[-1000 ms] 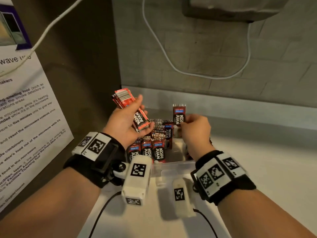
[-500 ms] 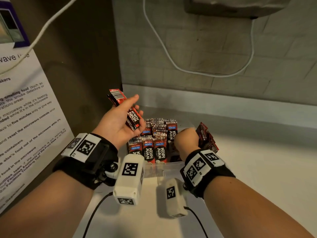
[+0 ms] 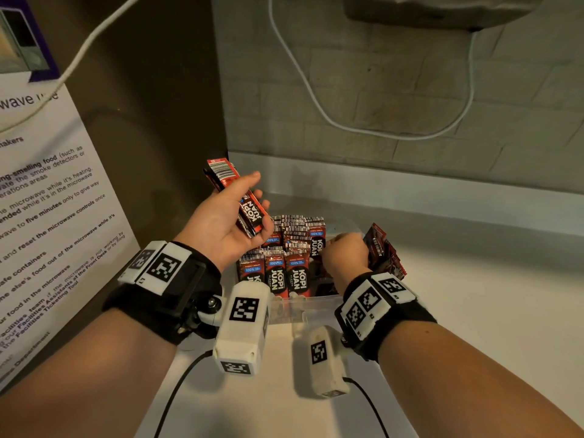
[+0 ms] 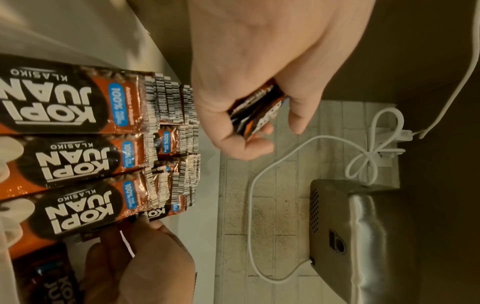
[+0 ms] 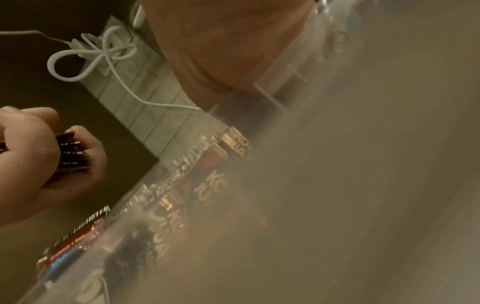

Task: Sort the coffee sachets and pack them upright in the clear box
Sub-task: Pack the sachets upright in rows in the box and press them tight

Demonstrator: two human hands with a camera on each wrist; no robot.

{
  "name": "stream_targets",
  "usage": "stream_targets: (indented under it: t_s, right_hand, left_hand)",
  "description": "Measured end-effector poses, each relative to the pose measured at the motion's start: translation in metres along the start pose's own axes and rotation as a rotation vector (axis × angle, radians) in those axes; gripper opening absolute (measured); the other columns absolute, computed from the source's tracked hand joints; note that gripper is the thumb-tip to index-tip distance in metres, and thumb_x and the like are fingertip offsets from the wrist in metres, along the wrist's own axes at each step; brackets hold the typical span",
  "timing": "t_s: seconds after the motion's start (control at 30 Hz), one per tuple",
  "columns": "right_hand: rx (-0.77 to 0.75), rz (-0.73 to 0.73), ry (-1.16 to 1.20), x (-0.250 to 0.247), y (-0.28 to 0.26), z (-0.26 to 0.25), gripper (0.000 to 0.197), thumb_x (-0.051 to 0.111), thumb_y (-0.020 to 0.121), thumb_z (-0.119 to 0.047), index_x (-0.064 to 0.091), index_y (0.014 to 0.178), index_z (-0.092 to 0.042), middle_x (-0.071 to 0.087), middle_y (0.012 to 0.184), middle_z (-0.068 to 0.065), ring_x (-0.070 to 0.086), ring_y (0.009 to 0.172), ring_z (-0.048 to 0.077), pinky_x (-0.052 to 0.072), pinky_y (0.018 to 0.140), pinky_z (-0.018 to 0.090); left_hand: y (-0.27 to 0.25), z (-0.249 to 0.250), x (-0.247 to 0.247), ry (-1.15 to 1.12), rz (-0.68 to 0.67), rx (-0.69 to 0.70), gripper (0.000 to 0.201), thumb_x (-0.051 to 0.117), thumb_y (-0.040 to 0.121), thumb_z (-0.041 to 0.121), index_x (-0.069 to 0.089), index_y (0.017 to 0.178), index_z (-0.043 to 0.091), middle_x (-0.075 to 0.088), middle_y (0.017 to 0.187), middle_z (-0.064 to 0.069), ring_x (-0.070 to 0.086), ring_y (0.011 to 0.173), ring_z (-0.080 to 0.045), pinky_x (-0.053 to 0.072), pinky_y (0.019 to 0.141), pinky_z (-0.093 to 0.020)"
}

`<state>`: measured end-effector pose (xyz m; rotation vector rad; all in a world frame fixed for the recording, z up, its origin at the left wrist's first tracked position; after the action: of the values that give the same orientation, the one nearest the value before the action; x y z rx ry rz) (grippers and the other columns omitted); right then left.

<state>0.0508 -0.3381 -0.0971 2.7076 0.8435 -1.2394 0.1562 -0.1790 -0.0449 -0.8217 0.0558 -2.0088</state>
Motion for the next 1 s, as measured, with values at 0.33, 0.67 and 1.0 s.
stream_targets:
  t_s: [0.33, 0.67, 1.0]
  right_hand:
    - [0.031, 0.013, 0.064, -0.001, -0.003, 0.000, 0.027, 0.053, 0.090, -0.003, 0.050, 0.117, -0.001, 0.061, 0.115, 0.017, 0.060, 0.100, 0.029, 0.046, 0.073, 0.032]
    - [-0.153, -0.270, -0.510, 0.004, -0.026, -0.014, 0.045, 0.056, 0.088, -0.003, 0.040, 0.129, 0.002, 0.057, 0.104, 0.011, 0.058, 0.111, 0.027, 0.044, 0.079, 0.029]
    - [-0.390, -0.266, -0.759, 0.001, -0.042, -0.024, 0.023, 0.046, 0.094, -0.010, 0.060, 0.111, -0.005, 0.063, 0.111, 0.010, 0.060, 0.100, 0.027, 0.045, 0.078, 0.030]
  left_hand:
    - [-0.002, 0.000, 0.002, 0.007, -0.007, 0.003, 0.029, 0.074, 0.083, 0.027, 0.058, 0.103, 0.014, 0.060, 0.078, 0.001, 0.059, 0.069, -0.011, 0.048, 0.047, -0.022]
    - [-0.004, 0.001, 0.005, -0.012, -0.029, 0.006, 0.028, 0.073, 0.083, 0.026, 0.057, 0.103, 0.015, 0.061, 0.077, 0.001, 0.059, 0.065, -0.010, 0.047, 0.047, -0.021]
    - [-0.003, -0.001, 0.008, -0.025, -0.044, 0.003, 0.029, 0.074, 0.082, 0.026, 0.059, 0.104, 0.015, 0.061, 0.079, 0.001, 0.059, 0.068, -0.010, 0.048, 0.047, -0.022]
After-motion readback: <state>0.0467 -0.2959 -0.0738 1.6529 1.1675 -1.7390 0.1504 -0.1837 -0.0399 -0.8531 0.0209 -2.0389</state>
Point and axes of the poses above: each hand's wrist, its own y-axis towards the middle knuckle, its own x-axis out of the palm, z = x × y, the point moved 8 cm from there along y, towards the middle knuckle
